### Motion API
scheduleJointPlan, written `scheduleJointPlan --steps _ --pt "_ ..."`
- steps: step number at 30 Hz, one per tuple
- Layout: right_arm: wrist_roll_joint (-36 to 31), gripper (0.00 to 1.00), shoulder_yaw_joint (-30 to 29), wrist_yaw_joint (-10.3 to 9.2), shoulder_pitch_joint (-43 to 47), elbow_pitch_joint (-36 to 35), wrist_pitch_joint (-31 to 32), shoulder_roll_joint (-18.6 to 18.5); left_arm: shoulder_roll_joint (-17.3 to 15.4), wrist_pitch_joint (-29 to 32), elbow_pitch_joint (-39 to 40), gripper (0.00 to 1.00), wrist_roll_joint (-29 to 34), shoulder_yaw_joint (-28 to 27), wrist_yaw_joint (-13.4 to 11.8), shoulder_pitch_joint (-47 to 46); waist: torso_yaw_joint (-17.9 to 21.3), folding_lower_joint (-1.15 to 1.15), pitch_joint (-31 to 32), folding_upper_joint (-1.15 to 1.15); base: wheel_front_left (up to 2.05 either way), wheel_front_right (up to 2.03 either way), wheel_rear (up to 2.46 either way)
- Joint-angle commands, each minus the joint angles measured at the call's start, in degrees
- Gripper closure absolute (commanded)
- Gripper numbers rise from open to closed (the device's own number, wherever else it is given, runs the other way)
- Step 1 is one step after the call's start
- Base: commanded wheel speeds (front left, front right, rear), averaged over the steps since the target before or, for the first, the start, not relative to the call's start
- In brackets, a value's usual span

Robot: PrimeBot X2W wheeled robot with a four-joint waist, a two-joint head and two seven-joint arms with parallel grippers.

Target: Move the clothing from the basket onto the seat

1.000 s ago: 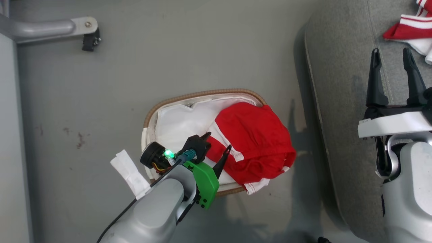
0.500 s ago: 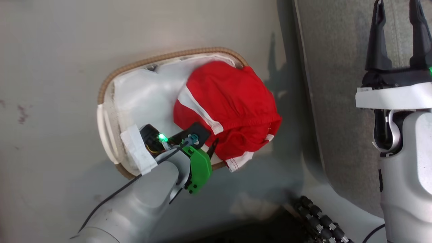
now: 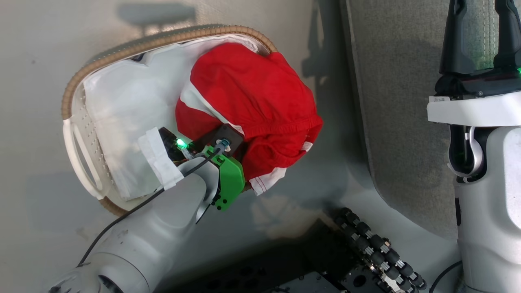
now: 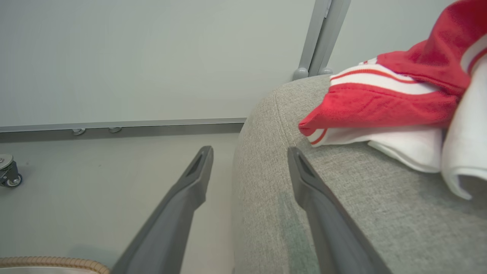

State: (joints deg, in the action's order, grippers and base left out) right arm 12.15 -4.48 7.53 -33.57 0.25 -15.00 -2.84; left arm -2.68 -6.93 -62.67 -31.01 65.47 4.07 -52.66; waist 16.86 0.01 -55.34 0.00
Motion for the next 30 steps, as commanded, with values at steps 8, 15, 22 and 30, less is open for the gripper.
scheduleJointPlan --steps 8,15,22,30 --pt "-0.5 0.00 0.1 -0.08 -0.9 -0.5 -0.3 -0.1 -0.4 -0.6 -1.0 1.00 -2.6 1.0 -0.4 -1.0 -0.1 -0.01 -0.2 0.00 0.00 0.00 0.00" --pt "-1.9 0.00 0.5 -0.08 0.2 0.9 -0.3 -0.1 -0.3 -2.3 0.9 1.00 -3.6 2.8 0.2 0.2 -2.1 -0.01 3.5 0.00 0.00 0.00 0.00" --pt "-4.3 0.00 0.1 -0.08 1.7 2.2 -0.3 -0.1 -0.3 -5.2 3.0 1.00 -5.2 3.8 0.5 0.5 -4.9 -0.01 10.2 0.00 0.00 0.00 0.00" --pt "-7.1 0.00 -0.8 -0.08 5.6 4.7 -0.3 -0.1 -0.3 -7.5 3.3 1.00 -4.7 4.6 1.2 1.2 -8.0 -0.01 20.2 0.00 0.00 0.00 0.00"
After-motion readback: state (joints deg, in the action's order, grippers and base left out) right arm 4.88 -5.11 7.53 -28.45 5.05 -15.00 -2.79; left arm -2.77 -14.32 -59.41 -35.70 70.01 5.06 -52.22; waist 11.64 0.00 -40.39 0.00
